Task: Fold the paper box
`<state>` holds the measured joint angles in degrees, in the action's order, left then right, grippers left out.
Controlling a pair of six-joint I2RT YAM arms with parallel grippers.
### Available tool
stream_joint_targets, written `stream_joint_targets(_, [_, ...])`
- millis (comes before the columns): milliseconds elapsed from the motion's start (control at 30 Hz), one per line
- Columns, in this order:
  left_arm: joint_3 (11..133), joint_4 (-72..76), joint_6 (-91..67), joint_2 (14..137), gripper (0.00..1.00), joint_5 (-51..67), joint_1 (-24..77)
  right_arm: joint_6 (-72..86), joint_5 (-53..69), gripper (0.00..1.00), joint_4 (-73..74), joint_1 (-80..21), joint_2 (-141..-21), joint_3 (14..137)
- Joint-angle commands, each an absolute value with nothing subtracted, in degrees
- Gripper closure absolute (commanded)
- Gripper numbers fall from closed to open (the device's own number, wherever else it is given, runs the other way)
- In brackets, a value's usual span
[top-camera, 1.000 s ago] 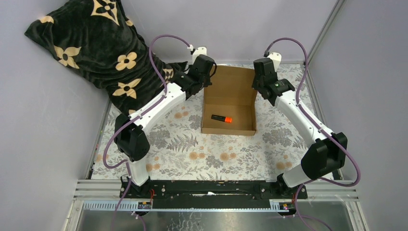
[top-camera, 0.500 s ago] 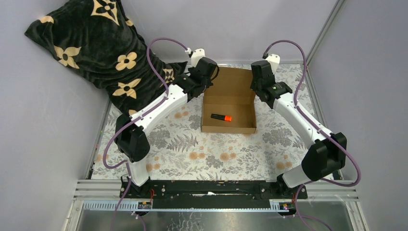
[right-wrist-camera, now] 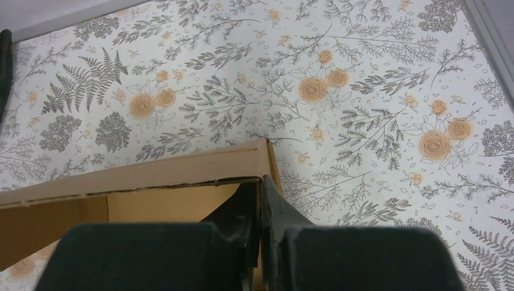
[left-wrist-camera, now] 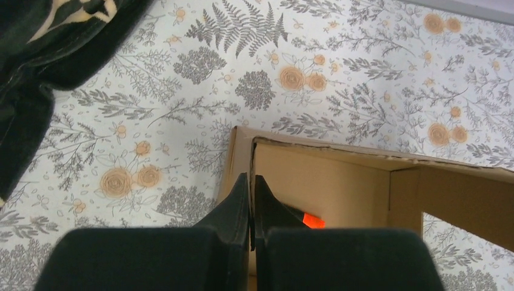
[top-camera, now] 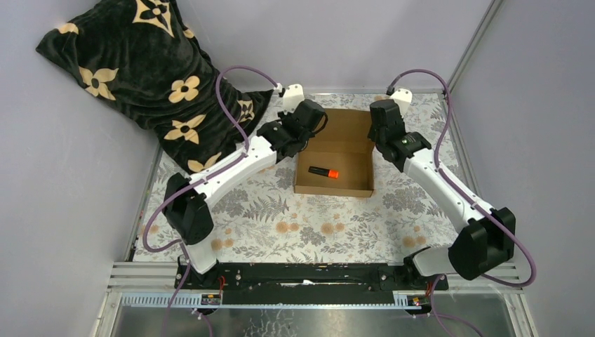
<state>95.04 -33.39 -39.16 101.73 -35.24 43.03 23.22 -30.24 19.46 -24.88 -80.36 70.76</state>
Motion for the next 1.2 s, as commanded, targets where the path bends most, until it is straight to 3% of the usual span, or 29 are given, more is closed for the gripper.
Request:
stream_joint_targets(0, [91.3,-26.1,-43.8,100.1,1.00,-30.5,48.6,25.4,-22.8,1.00,14.4,-29.2,-77.3,67.9])
stream_joint_targets(733, [61.7,-12.3,-46.8,86.3,1.00,-42.0,58.0,30.1,-26.3,1.00,11.3,-33.2,-61.6,44.5])
stream_joint_targets(1033, [52.7,-5.2,-44.7,84.0,0.99,-41.2,58.2,30.1,-24.6,1.00,8.8,-33.2,-58.8,36.3])
stream_joint_targets(1167, [50.0,-2.9,-43.6,83.9,0.95,-38.5,58.2,30.5,-22.8,0.95,7.4,-33.3,-56.9,32.2])
